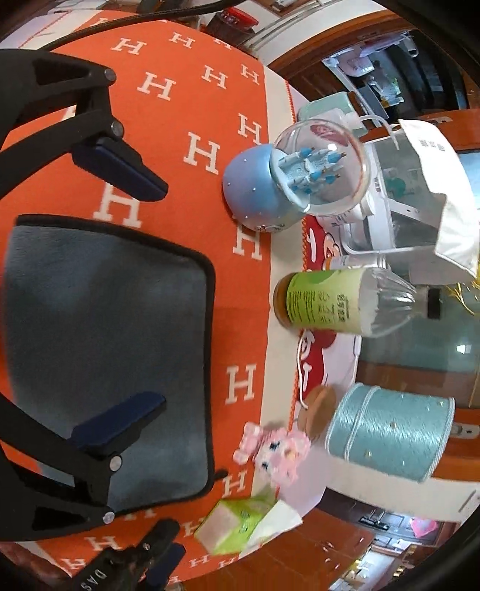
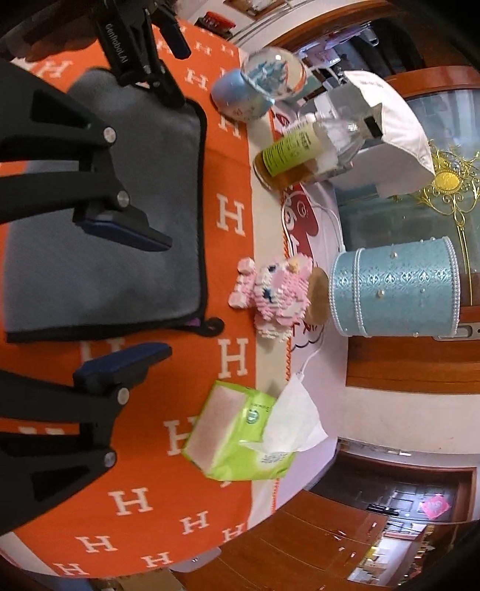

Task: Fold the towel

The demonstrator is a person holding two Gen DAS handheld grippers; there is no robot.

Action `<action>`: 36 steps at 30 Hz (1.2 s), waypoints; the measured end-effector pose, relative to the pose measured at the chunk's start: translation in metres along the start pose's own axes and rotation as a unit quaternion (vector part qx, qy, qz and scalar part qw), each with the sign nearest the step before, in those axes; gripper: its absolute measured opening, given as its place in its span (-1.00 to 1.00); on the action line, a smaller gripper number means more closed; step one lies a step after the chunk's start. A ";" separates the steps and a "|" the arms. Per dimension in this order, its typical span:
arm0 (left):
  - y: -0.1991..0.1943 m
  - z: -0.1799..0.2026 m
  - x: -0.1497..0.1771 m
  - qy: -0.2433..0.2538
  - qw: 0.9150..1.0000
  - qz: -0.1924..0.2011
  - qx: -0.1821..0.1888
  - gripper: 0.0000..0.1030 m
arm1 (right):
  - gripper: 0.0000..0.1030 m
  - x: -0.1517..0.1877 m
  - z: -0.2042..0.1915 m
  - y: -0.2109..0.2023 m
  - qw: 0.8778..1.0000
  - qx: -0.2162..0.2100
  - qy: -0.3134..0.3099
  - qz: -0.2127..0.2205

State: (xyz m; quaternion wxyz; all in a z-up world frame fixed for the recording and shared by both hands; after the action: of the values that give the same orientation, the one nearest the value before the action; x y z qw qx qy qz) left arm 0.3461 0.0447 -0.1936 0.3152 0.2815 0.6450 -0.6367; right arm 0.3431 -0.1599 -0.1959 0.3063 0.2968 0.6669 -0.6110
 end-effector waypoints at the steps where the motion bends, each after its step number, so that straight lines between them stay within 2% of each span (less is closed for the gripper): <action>1: -0.005 0.001 0.000 0.002 1.000 0.002 0.000 0.99 | 0.08 0.002 -0.003 -0.005 1.000 -0.001 0.001 -0.001; 7: -0.052 0.014 0.005 -0.001 1.000 0.016 0.015 0.99 | 0.09 0.011 -0.017 -0.039 1.000 -0.015 0.006 -0.006; 15: -0.117 0.025 0.015 -0.021 0.999 0.028 0.039 0.99 | 0.14 0.016 -0.015 -0.091 1.000 0.008 0.001 0.011; 27: -0.207 0.021 0.021 0.012 0.996 0.089 -0.005 0.99 | 0.23 0.017 -0.004 -0.158 0.999 0.013 0.018 0.040; 36: -0.241 0.014 0.040 0.006 0.997 0.082 -0.002 0.99 | 0.25 0.024 -0.014 -0.205 0.998 0.002 0.003 0.064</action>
State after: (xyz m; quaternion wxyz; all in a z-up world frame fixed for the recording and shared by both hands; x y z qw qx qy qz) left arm 0.1371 0.0221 -0.0691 0.3626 0.3365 0.6234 -0.6056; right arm 0.1697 -0.1616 -0.0840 0.3421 0.3408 0.6460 -0.5912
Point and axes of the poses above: each gripper's, at about its wrist camera, not at the fingertips, and y roughly the way its jaws point, z to its right, x to its underside, the point moved 9 cm from there along y, roughly the way its jaws point, and after that the axes turned 14 degrees about z, right-handed, at the moved point
